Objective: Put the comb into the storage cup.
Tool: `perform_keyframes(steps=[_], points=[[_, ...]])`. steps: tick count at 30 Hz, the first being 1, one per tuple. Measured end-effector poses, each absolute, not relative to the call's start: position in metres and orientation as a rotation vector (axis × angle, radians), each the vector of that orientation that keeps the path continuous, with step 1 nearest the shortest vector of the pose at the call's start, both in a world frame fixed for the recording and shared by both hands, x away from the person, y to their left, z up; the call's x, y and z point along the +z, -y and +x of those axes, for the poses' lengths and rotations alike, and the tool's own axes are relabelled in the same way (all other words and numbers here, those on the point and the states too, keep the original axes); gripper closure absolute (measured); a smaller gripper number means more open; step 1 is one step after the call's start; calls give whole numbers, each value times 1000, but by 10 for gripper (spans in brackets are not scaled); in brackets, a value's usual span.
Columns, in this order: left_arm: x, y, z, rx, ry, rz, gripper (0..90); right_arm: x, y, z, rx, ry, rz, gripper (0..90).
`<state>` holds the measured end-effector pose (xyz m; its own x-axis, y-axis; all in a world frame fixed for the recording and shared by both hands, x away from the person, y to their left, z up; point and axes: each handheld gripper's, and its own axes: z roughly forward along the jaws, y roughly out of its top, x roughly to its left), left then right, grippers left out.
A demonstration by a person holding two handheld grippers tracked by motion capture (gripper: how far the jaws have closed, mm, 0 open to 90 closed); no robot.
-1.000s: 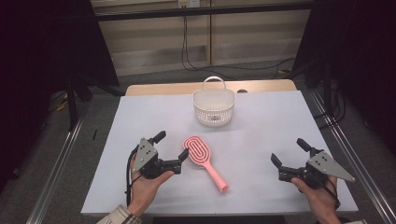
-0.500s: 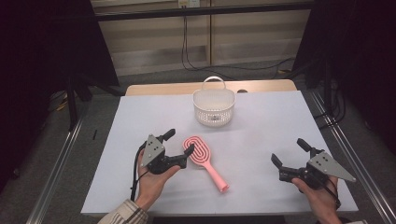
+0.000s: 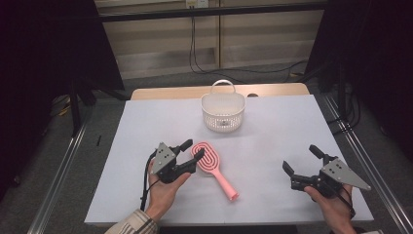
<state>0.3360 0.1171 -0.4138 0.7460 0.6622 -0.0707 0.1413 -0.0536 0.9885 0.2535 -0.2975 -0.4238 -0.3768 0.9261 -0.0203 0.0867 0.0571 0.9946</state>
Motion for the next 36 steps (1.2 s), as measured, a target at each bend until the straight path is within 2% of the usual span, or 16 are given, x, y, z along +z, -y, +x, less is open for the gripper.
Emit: perform_keyframes(steps=[1, 5, 6, 7, 9, 15, 22, 26, 36], points=[[-415, -117, 337, 474, -662, 1595, 536, -424, 297, 254, 1411, -1583, 1045, 0], [-416, -116, 338, 451, -645, 1604, 642, -424, 297, 254, 1413, -1586, 1044, 0], [-416, -115, 338, 445, -634, 1606, 642, -424, 297, 254, 1413, -1586, 1043, 0], [-416, -115, 338, 417, -620, 1609, 723, -424, 297, 254, 1407, -1586, 1040, 0], [-416, -114, 338, 410, -613, 1612, 746, -424, 297, 254, 1408, -1583, 1042, 0], [-413, -113, 339, 370, -577, 1634, 895, -424, 297, 254, 1408, -1582, 1041, 0], [-410, -107, 340, 366, -579, 1659, 900, -424, 298, 254, 1405, -1577, 1042, 0], [-409, -107, 340, 282, -643, 1694, 900, -424, 299, 254, 1405, -1574, 1042, 0], [-406, -103, 342, 201, -668, 1770, 900, -423, 299, 254, 1412, -1573, 1038, 0]])
